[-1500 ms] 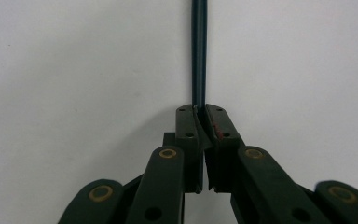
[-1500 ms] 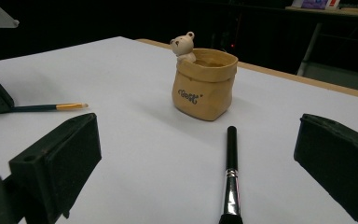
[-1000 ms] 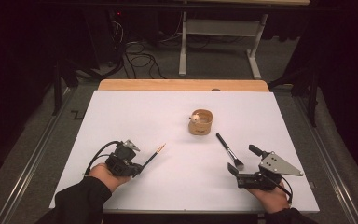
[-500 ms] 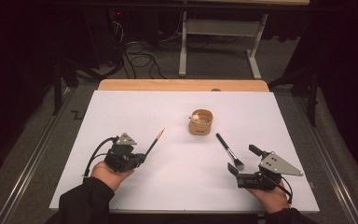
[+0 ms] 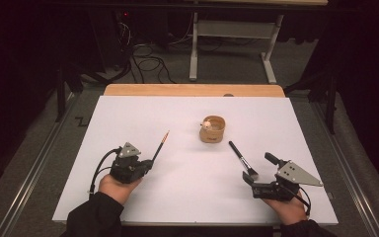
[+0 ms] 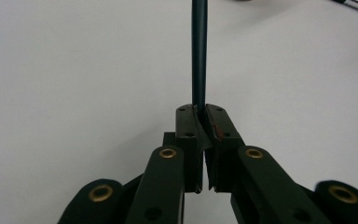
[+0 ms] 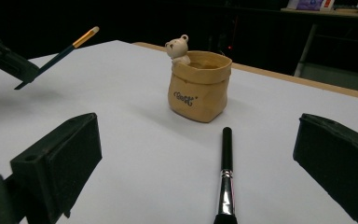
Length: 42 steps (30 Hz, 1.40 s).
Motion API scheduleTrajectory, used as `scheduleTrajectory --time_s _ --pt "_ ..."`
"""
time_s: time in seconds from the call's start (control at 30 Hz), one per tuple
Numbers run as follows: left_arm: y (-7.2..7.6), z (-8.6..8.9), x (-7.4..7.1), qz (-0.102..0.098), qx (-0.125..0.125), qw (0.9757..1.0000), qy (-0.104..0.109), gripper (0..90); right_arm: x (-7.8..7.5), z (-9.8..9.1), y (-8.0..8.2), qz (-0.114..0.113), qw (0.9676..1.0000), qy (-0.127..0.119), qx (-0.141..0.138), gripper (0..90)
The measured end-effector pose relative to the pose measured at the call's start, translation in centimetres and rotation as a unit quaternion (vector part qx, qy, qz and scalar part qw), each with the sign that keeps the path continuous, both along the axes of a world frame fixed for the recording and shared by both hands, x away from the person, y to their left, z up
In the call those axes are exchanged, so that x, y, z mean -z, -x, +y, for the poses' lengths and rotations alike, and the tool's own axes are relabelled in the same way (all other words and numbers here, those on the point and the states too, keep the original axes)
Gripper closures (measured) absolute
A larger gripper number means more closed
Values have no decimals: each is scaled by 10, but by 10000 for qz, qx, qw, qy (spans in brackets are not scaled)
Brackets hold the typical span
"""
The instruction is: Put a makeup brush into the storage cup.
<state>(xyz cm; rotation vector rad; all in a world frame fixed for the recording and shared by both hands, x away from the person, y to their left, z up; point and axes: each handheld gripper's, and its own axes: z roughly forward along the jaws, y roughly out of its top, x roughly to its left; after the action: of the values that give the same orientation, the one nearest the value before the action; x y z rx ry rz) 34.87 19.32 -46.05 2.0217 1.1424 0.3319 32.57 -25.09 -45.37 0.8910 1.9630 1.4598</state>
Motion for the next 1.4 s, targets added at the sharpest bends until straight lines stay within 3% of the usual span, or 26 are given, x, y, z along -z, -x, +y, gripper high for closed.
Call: scheduleTrajectory --time_s 0.07,0.17,0.4,0.67,1.17,1.4 --pt "1 2 4 -50 -32 9999 83 849 1 -1 -1 -7 10000 17 11 15" --pt "3 8 -4 -239 -104 9990 371 849 2 -1 -2 21 10000 13 40 15" --pt "9 23 -6 -557 -170 9963 629 848 3 0 -3 30 10000 57 74 15" --pt "13 26 -9 -841 -92 9929 840 849 2 2 -1 14 10000 77 46 15" --pt "27 28 -18 -1583 -98 9797 1224 848 1 3 0 -53 9999 114 10 15" --pt "32 25 -22 -1844 125 9736 1341 848 1 3 0 -69 9999 122 -17 15"
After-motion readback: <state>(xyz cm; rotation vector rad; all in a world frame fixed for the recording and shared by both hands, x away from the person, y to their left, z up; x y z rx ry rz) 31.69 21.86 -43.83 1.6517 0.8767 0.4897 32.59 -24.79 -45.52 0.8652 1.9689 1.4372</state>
